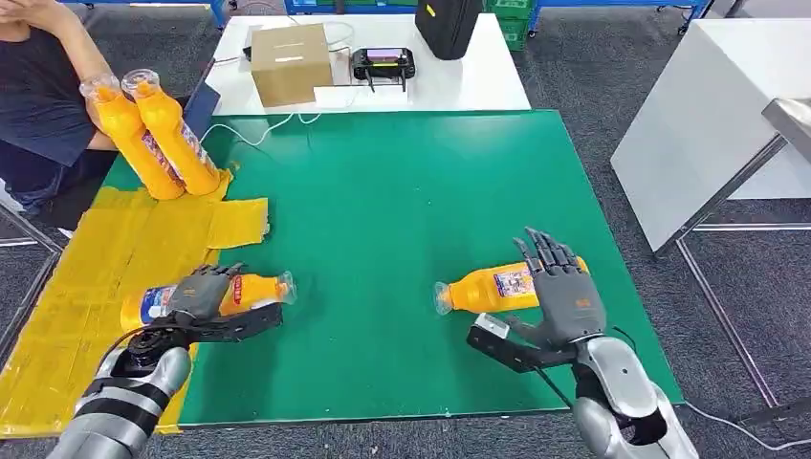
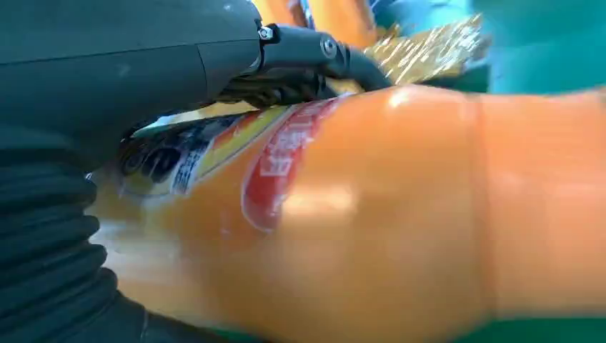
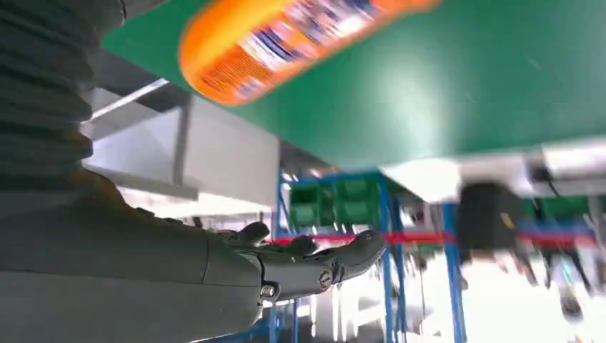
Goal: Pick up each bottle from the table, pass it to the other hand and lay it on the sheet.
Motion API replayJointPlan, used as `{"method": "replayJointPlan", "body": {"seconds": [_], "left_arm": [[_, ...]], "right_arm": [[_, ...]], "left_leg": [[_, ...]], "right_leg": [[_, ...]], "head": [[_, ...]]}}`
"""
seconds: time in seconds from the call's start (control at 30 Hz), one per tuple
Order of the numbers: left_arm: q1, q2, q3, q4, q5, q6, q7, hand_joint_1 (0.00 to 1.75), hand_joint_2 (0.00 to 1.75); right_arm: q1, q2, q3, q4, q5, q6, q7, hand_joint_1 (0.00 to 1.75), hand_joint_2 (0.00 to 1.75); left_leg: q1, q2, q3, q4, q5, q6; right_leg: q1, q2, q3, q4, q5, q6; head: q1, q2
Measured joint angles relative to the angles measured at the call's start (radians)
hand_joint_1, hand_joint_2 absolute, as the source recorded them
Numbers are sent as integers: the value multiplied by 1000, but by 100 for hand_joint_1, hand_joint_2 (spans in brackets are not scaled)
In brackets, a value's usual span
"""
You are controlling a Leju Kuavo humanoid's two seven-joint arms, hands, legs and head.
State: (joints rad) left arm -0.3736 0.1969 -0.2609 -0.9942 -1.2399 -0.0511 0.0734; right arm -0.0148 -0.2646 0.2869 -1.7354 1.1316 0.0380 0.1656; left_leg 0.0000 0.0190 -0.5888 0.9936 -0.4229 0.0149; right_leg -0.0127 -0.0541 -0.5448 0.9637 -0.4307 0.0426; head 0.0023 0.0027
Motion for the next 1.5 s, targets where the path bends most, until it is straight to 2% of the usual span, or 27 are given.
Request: {"method": "replayJointPlan", "body": {"seconds": [0.13, 0.3, 0.57, 0.7, 1.03, 1.5], "left_arm": [[-8, 5, 13, 14, 70, -21, -53, 0, 0], [-2, 5, 25, -12, 189, -53, -99, 0, 0], [77, 13, 30, -138, 350, -89, -131, 0, 0], [123, 16, 33, -204, 421, -108, -143, 0, 0], [154, 16, 27, -258, 484, -125, -168, 0, 0], [187, -12, 19, -373, 746, -217, -189, 0, 0]], "right_arm": [[-45, -56, -21, 94, -119, 99, -70, 0, 175], [-95, -146, -25, 224, -174, 130, -159, 0, 175], [-96, -236, -50, 281, -182, 149, -178, 0, 175], [-99, -267, -53, 292, -138, 151, -178, 0, 175], [-199, -285, -16, 384, -97, 195, -210, 0, 175], [-241, -282, 79, 458, -101, 186, -220, 0, 175]], "left_leg": [[-1, 0, 2, 0, 2, 1], [-2, -2, 3, 0, 2, 2], [-4, -4, 2, 0, 2, 2], [-4, -4, 1, 0, 2, 2], [-4, -3, 0, 0, 2, 3], [-5, -4, -5, 1, 2, 3]], "right_leg": [[-1, 0, 3, 0, 1, 0], [-3, -3, 4, 0, 1, 2], [-4, -3, 2, 0, 1, 2], [-4, -3, 2, 0, 1, 2], [-4, -2, 1, 0, 2, 3], [-4, -3, -4, 0, 2, 3]], "head": [[0, 0], [0, 0], [0, 0], [0, 0], [0, 0], [0, 0]]}}
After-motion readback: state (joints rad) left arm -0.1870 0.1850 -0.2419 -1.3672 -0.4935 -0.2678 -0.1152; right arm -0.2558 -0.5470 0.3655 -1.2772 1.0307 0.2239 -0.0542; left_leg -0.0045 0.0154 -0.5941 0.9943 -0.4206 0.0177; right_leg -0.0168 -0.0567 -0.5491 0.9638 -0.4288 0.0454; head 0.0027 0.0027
